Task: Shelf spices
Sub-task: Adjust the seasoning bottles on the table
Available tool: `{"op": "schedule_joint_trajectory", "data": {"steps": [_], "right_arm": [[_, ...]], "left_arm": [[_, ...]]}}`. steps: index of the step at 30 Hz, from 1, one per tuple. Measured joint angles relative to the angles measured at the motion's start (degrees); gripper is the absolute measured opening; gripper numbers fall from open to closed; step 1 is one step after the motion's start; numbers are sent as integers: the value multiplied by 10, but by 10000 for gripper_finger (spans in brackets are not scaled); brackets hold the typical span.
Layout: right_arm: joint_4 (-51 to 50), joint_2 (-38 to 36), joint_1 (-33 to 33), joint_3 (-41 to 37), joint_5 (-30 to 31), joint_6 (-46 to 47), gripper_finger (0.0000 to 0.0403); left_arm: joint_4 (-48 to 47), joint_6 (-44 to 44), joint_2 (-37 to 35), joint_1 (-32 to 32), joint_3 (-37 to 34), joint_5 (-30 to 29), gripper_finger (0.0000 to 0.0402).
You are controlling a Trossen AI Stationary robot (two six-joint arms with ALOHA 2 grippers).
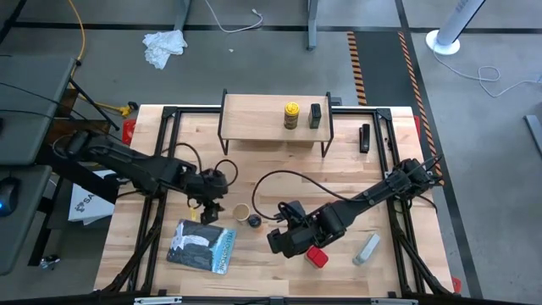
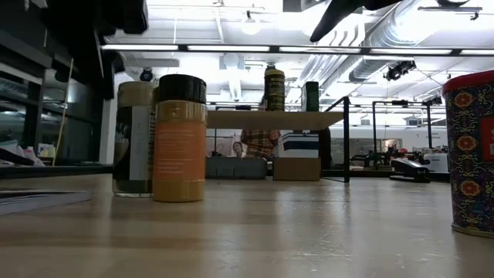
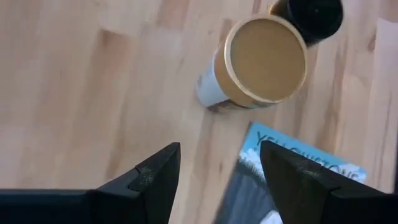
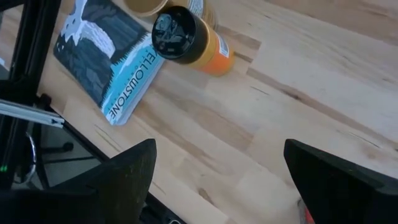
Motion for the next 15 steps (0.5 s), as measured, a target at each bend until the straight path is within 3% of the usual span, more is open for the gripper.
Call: {"op": "schedule_joint_trajectory", "data": {"steps": [6,15], "right_arm": [[-1,0,0,0,-3,-6,349],[-5,0,0,0,-3,-36,349]], "left_arm": [[-9,40,-45,0,15,-53,216],[-3,123,-61,-2,50,-49,216]]}}
